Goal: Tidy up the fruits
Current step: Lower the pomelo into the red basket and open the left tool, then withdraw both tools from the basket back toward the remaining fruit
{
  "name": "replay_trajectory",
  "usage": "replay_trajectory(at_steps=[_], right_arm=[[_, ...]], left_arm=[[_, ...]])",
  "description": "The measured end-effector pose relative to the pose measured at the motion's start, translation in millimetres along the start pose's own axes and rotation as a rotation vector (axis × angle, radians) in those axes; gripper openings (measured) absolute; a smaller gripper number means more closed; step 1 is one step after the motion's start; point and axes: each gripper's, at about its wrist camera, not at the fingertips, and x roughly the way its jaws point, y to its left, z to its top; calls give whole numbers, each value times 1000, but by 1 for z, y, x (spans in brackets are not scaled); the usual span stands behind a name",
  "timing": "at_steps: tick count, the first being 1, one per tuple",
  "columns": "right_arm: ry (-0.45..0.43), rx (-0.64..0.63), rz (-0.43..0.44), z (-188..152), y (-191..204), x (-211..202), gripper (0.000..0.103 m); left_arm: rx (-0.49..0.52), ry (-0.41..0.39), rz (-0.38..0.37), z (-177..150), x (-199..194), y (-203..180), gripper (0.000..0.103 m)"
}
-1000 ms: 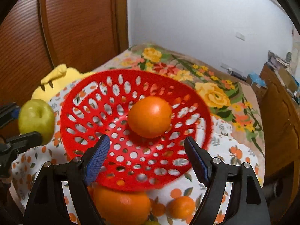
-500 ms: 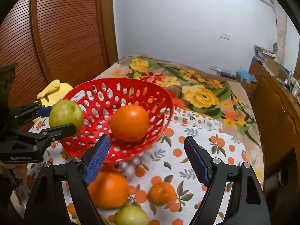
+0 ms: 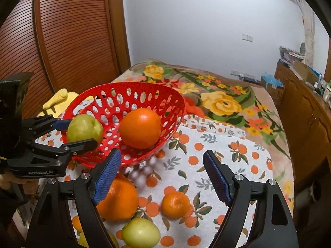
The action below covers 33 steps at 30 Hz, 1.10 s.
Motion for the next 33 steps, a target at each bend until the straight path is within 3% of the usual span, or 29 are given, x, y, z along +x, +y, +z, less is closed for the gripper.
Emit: replay_trajectory(at_steps=[8,13,17,33], right_arm=[[-3,-1,7,-1,1,-1,83],[-3,-3,17,-3,3,-2,83],[-14,4,16,-8,4,-9,84],[-65,69,3,-69,21,-56,87]], left_arm=[[6,17,16,1,5,0,67],[22,-34,20,3,-6,-4,74],[9,-50,14,2,-13,-2,75],[-5,-97,-60,-50,-68,-15,78]])
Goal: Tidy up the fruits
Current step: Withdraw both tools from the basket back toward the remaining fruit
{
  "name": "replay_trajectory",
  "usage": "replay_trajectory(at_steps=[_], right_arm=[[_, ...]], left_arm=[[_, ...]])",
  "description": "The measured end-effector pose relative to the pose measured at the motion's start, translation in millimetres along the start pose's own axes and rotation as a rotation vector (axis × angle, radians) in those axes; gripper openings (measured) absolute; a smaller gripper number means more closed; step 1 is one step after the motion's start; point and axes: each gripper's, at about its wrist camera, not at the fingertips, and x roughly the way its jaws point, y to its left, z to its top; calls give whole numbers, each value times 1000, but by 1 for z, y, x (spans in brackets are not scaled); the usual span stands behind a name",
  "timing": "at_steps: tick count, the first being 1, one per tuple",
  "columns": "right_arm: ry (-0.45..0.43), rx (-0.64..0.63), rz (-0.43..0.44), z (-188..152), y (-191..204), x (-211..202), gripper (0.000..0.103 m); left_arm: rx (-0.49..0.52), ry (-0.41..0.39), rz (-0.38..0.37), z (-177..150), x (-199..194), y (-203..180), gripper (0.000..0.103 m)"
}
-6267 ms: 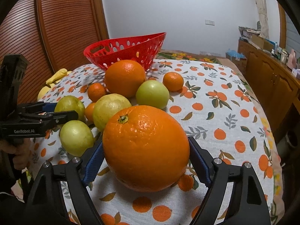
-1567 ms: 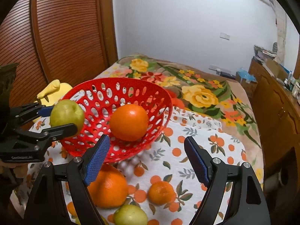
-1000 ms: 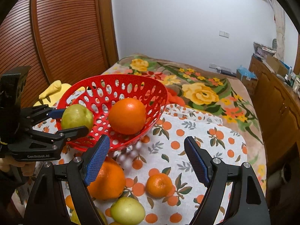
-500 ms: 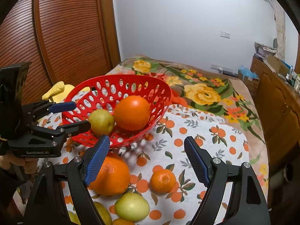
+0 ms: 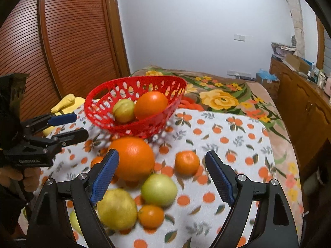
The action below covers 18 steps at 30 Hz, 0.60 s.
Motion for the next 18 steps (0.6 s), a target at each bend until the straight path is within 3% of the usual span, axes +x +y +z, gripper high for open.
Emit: replay_trajectory(at_steps=[18], right_arm=[[21,50,6,-68,8,-26,85]], left_arm=[[-34,79,-54,-70,-24,-37,77]])
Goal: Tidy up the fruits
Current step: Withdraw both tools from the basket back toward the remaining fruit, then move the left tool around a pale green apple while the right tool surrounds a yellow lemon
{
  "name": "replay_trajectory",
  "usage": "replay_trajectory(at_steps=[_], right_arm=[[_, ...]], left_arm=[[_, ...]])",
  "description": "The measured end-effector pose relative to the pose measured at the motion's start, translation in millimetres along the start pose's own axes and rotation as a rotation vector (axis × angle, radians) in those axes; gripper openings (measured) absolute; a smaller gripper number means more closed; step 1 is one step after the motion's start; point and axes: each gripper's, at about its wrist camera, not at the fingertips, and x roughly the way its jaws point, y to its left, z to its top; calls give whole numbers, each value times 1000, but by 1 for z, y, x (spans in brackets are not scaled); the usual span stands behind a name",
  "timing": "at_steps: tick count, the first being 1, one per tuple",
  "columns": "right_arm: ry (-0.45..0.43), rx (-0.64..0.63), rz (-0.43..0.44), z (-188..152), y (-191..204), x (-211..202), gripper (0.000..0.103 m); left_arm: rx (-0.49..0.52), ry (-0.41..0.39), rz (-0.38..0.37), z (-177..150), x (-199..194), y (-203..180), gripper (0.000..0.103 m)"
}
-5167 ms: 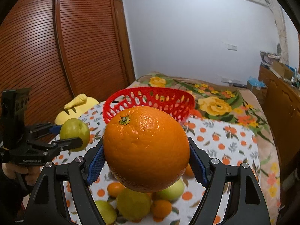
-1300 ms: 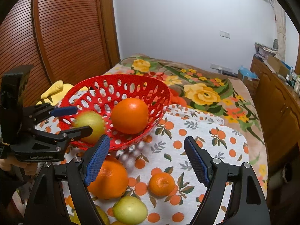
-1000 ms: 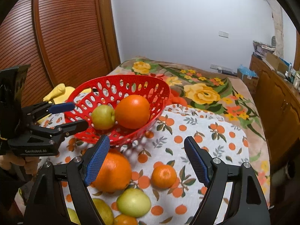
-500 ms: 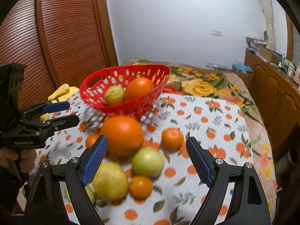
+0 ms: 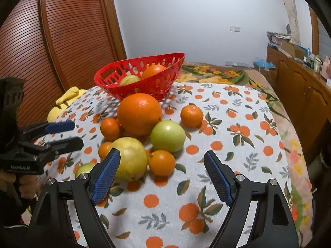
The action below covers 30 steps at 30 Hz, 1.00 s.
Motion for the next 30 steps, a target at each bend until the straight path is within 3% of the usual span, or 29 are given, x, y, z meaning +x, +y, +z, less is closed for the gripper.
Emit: replay_trajectory(at_steps=[8,30], right_arm=[[2,9,2,-8,2,-1,85],[8,14,9,-9,3,-1,85]], left_arm=[[-11,34,-30,-21,7,-10,78],[-4,96,-89,-39,17,-30,77]])
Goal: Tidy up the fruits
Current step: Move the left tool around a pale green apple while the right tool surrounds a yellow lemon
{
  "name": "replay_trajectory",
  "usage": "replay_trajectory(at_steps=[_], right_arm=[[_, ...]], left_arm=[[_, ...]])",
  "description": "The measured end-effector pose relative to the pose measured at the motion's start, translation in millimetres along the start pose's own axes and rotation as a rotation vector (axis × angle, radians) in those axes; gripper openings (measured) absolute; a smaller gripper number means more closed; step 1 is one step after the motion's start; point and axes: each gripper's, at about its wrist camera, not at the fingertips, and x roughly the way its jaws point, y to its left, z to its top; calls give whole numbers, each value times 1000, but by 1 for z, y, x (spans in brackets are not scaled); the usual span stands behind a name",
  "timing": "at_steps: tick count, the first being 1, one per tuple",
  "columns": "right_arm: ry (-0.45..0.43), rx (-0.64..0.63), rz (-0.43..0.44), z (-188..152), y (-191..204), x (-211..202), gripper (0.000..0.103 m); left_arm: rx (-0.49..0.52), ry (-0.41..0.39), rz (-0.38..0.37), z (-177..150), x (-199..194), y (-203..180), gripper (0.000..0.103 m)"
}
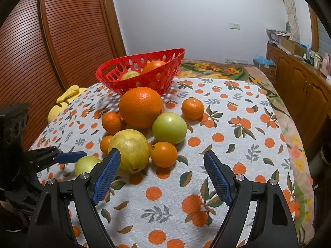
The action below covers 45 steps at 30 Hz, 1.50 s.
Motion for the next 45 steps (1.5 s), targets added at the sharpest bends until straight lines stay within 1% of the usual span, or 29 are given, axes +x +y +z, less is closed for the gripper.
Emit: replay_trajectory(at_steps=[2,4,6,7,8,12,14,16,19,22,26,33,38,45], right_arm=[[3,-1,4,-1,1,1,85],[8,-5,8,-2,2,3,85],[14,-9,12,-3,4,6,84],[16,-11,14,-3,5,7,84],[20,-17,19,-4,7,9,82],[24,-26,36,-3,12,14,80],[28,-31,45,-3,15,16,77],[32,-37,52,-3,17,18,75],[38,-48,63,-2,21,22,71],[43,-56,75,-1,25,27,65],[44,-61,96,2,29,30,62],[60,-93,105,6,38,41,62],[66,-122,89,8,41,47,63],[73,-175,45,9,46,55,64]], left_arm=[[-5,7,-7,-2,2,1,71],[-10,14,-16,-4,5,3,69],[-11,16,-33,-4,7,2,64],[-12,14,-48,-5,7,2,59],[-11,10,-63,-5,7,1,55],[-12,1,-59,-6,5,1,55],[-18,-5,-43,-6,2,4,55],[-23,-16,-22,-6,-1,9,55],[-35,-27,-12,-6,-6,17,54],[-39,-41,7,-5,-12,23,54],[-58,-54,21,-5,-19,34,54],[-76,-66,38,-4,-22,46,54],[-79,-74,43,-3,-23,48,54],[-86,-77,43,-3,-23,50,54]])
